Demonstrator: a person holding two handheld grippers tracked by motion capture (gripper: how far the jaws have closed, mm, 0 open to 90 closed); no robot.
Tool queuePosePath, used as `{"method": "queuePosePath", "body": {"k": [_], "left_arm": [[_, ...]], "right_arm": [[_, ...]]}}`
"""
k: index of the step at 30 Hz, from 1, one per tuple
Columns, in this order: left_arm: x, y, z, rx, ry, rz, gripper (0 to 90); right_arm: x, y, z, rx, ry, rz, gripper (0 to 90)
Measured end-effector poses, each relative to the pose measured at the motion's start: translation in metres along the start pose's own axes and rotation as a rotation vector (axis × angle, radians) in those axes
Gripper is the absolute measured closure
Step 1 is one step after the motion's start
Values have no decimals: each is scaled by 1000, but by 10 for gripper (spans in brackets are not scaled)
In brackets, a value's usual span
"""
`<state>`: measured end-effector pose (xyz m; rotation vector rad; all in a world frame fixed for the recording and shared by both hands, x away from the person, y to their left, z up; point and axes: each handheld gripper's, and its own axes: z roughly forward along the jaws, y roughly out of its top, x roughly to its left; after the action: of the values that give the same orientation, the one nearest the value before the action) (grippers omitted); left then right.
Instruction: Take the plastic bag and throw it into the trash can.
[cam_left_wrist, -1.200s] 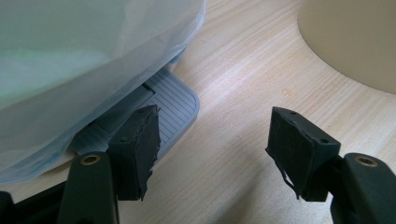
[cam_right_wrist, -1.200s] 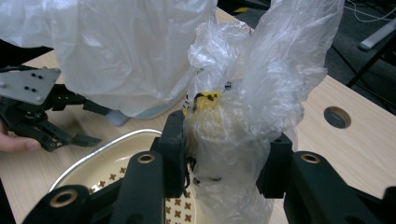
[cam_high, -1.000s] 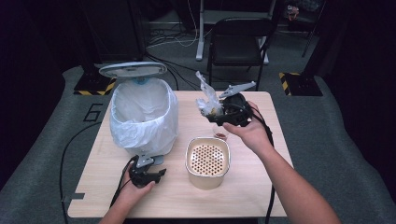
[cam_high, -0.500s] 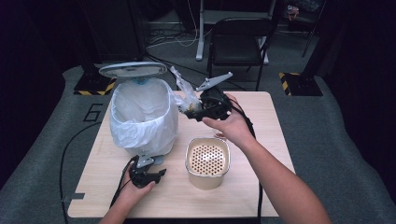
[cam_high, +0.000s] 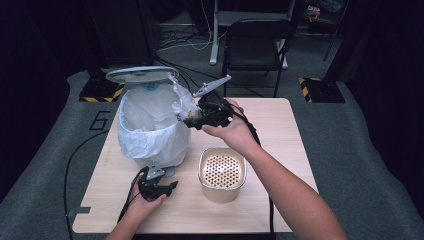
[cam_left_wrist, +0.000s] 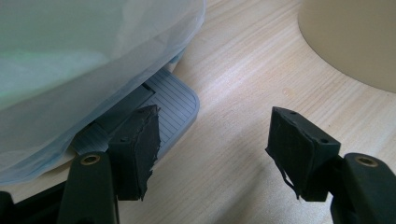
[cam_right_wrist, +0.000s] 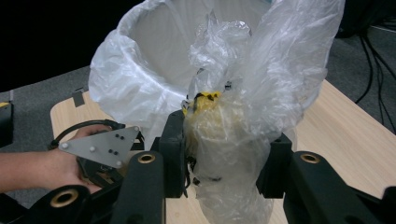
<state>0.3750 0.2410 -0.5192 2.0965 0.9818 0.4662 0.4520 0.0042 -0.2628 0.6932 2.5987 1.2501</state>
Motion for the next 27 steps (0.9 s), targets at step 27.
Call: {"method": "queuePosePath", "body": {"k": [27], "left_arm": [[1, 0, 0, -10, 8, 14, 341]], "right_arm": [[7, 34, 43, 41, 43, -29, 623]]}}
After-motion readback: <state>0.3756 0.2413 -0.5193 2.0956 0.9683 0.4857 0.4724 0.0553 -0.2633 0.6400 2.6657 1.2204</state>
